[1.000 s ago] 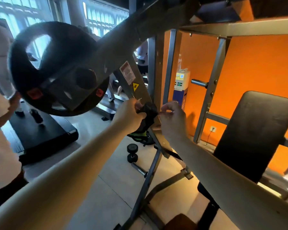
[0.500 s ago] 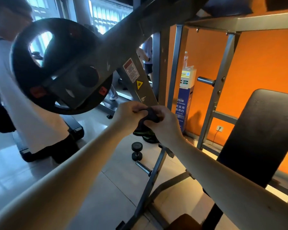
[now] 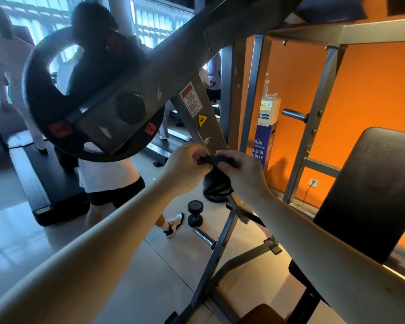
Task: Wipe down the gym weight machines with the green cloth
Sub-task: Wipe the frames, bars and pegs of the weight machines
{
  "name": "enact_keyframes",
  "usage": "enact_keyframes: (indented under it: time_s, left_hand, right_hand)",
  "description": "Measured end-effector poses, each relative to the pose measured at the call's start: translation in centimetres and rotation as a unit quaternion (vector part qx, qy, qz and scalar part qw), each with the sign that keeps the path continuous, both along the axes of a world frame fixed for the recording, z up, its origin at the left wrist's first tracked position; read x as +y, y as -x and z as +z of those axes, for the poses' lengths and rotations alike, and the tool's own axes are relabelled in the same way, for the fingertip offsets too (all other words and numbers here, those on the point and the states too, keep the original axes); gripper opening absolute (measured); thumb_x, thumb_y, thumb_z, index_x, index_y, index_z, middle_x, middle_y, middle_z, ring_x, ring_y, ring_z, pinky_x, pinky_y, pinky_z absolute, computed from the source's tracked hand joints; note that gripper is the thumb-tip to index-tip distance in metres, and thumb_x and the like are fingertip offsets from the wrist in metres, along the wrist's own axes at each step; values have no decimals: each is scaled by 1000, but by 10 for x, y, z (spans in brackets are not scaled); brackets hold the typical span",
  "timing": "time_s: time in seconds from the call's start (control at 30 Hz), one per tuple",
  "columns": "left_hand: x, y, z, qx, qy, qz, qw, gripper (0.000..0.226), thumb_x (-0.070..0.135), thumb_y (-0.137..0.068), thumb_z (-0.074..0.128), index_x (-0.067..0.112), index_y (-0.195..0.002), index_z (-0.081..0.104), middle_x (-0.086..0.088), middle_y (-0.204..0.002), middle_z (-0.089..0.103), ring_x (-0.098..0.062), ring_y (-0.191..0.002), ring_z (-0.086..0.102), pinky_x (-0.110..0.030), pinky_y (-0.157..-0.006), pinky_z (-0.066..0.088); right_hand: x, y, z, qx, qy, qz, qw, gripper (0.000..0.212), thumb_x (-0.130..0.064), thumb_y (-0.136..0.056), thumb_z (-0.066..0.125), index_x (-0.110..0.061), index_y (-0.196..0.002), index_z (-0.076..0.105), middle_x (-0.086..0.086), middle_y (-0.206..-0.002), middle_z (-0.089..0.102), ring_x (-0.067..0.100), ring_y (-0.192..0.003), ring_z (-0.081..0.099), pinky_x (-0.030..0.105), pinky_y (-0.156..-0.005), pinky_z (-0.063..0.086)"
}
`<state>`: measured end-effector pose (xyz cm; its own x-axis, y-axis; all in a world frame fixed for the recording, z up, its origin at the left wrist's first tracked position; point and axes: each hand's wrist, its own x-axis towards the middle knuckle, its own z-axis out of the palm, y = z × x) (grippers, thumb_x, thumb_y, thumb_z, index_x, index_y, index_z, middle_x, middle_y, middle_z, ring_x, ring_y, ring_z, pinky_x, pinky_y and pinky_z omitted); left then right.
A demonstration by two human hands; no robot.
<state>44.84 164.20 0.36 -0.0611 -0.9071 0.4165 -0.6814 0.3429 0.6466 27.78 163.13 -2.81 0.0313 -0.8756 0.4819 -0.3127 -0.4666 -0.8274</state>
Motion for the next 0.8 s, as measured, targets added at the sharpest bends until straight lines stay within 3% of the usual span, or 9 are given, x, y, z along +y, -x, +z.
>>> enact_keyframes:
  time_s: [0.07, 0.13, 0.2, 0.27, 0.37, 0.47, 0.67, 0.73, 0.8]
  left_hand:
    - [0, 1, 1, -11, 3, 27, 1000, 11, 24, -85, 71, 32, -85, 62, 14, -80, 62, -3, -76, 58, -24, -62, 40]
    - [0, 0, -1, -5, 7, 38, 999, 6, 27, -86, 68, 29, -86, 63, 13, -78, 65, -5, -75, 62, -27, -62, 47]
    - [0, 0, -1, 19, 13, 41, 999, 4, 26, -89, 66, 24, -92, 65, 11, -81, 68, -8, -77, 65, -28, -65, 53]
    - [1, 2, 2, 44, 15, 51, 998, 5, 25, -91, 65, 23, -96, 64, 14, -82, 65, -5, -76, 63, -23, -63, 49]
    - [-2, 4, 8, 55, 18, 56, 997, 7, 27, -93, 66, 25, -98, 64, 20, -81, 61, 4, -77, 58, -14, -59, 39]
    - [0, 5, 18, 64, 25, 49, 996, 9, 27, -93, 68, 22, -100, 66, 16, -86, 66, -3, -84, 63, -21, -67, 47]
    - [-2, -2, 59, -8, 91, 50, 995, 17, 19, -100, 61, 16, -116, 65, -1, -102, 65, -17, -94, 65, -27, -72, 50]
    - [6, -8, 77, -74, 180, 85, 977, 11, 23, -102, 58, 20, -105, 69, 5, -100, 63, -9, -86, 61, -18, -64, 43]
    - [19, -15, 98, -113, 265, 133, 948, 13, 24, -102, 57, 23, -102, 71, 7, -104, 64, -8, -91, 56, -16, -68, 38]
  right_hand:
    - [-1, -1, -2, -27, -7, -31, 999, 26, -16, -93, 71, -22, -118, 70, -8, -109, 71, 4, -104, 65, 34, -98, 56]
    - [0, 0, -2, -46, -27, -40, 998, 23, -25, -92, 74, -20, -113, 67, -5, -106, 71, 7, -101, 67, 37, -94, 58]
    - [-1, 1, -1, -87, -88, 14, 992, 31, -32, -88, 77, -20, -113, 64, -1, -107, 72, 13, -101, 70, 43, -97, 57]
    - [-2, 2, 0, -136, -144, 79, 977, 47, -36, -79, 81, -20, -119, 63, 5, -112, 73, 22, -106, 71, 50, -101, 55]
    - [-5, 0, 2, -204, -137, 111, 963, 49, -28, -77, 82, -15, -120, 63, 14, -115, 71, 32, -111, 69, 55, -102, 53]
    - [-5, -4, 18, -275, -136, 131, 943, 28, -6, -88, 73, -10, -114, 62, 22, -118, 67, 39, -111, 67, 53, -98, 56]
    - [-13, -23, 63, -263, -66, 48, 961, 25, -15, -84, 80, -23, -105, 69, 6, -111, 71, 26, -107, 70, 52, -97, 56]
    - [-19, -34, 82, -270, -36, 24, 962, 24, -15, -86, 79, -26, -105, 69, 3, -112, 69, 22, -107, 69, 48, -94, 59]
    - [-25, -45, 105, -276, 9, 15, 961, 22, -14, -88, 77, -28, -103, 68, 0, -111, 69, 17, -104, 69, 42, -91, 61]
